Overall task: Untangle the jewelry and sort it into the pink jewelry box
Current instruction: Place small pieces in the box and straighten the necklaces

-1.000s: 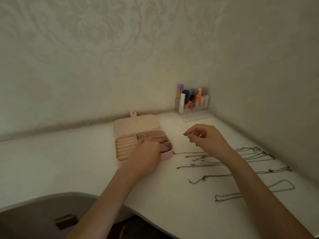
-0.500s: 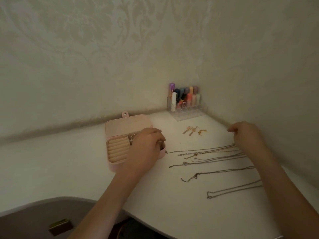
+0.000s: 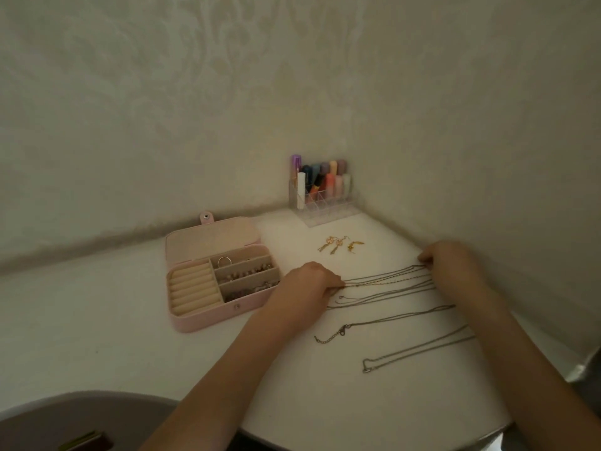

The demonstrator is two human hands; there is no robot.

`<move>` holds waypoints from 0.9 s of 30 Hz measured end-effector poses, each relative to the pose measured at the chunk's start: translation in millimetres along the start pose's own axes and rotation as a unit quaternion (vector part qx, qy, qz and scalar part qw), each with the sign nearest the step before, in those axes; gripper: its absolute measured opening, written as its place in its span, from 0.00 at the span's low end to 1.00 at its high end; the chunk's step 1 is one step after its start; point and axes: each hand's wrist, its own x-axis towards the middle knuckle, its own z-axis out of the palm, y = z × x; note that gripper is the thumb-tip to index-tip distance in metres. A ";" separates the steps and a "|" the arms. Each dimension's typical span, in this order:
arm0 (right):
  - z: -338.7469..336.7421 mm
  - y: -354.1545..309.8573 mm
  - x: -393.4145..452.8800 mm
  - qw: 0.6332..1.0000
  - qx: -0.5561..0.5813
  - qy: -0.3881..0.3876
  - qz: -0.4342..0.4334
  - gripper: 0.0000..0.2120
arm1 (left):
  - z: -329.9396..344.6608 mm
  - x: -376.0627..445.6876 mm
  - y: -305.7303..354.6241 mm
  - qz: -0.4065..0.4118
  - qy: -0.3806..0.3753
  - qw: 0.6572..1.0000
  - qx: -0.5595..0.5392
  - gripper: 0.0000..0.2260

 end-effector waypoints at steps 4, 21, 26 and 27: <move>-2.0 1.1 -1.0 1.000 0.012 0.024 0.004 0.12 | 2.2 -2.4 0.3 -0.008 0.010 0.999 0.047 0.12; -19.1 -12.4 1.5 0.914 0.400 0.016 -0.062 0.12 | -5.8 -11.4 6.0 -0.023 0.068 0.997 -0.007 0.12; -23.1 -14.6 -2.9 0.903 0.427 -0.005 -0.044 0.10 | -4.8 -11.4 3.8 -0.018 0.071 0.997 -0.010 0.11; -24.5 -15.3 -4.3 0.897 0.440 -0.008 -0.042 0.10 | -4.9 -11.5 3.9 -0.021 0.066 0.998 -0.010 0.11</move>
